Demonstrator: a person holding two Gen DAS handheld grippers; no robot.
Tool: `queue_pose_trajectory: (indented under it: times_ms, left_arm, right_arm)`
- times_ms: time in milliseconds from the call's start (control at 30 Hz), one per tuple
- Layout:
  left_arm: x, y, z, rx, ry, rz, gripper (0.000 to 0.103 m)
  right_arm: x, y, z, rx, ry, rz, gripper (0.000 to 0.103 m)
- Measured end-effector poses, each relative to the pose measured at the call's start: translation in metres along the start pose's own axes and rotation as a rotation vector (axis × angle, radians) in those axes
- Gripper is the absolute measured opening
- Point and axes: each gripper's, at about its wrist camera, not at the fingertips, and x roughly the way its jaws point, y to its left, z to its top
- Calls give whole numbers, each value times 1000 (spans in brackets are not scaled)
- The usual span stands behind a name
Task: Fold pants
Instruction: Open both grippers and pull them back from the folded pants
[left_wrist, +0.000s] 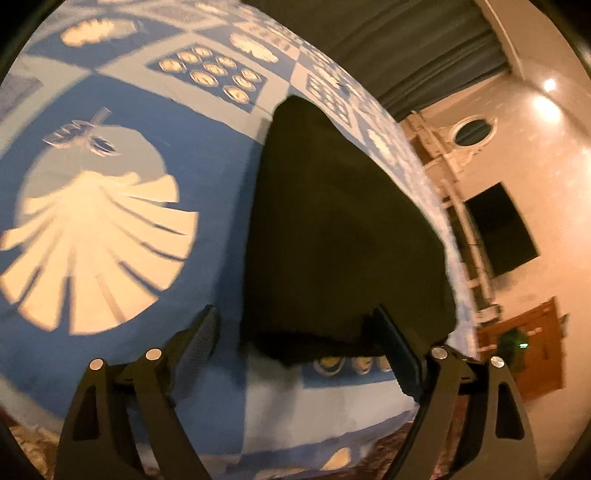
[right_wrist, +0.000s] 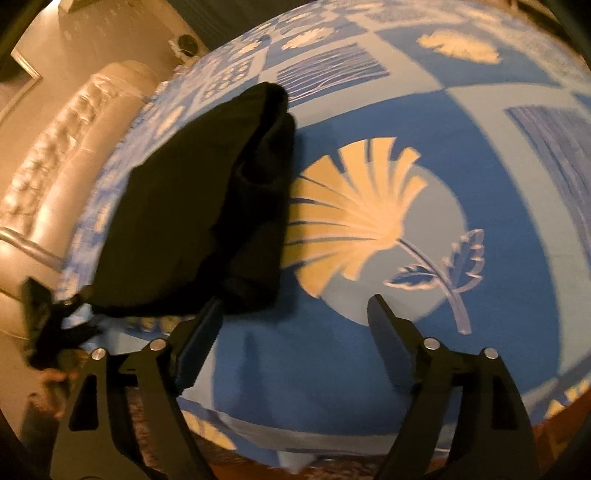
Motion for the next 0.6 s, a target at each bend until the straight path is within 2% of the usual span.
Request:
queue_pose_trajectory:
  times_ms: [167,367,600]
  left_arm:
    - [-18,-18,-14,83,-52,163,85]
    - [-35,-36,-44,221,-123,387,85]
    - [-40,-54,-67,353,-165,490,85]
  right_arm:
    - [-12,11,-10,-7,-67,-113,83]
    - [-26,34,-31,-70,-182,-178,85]
    - [-33,70,-57,-224,-214,-202,85]
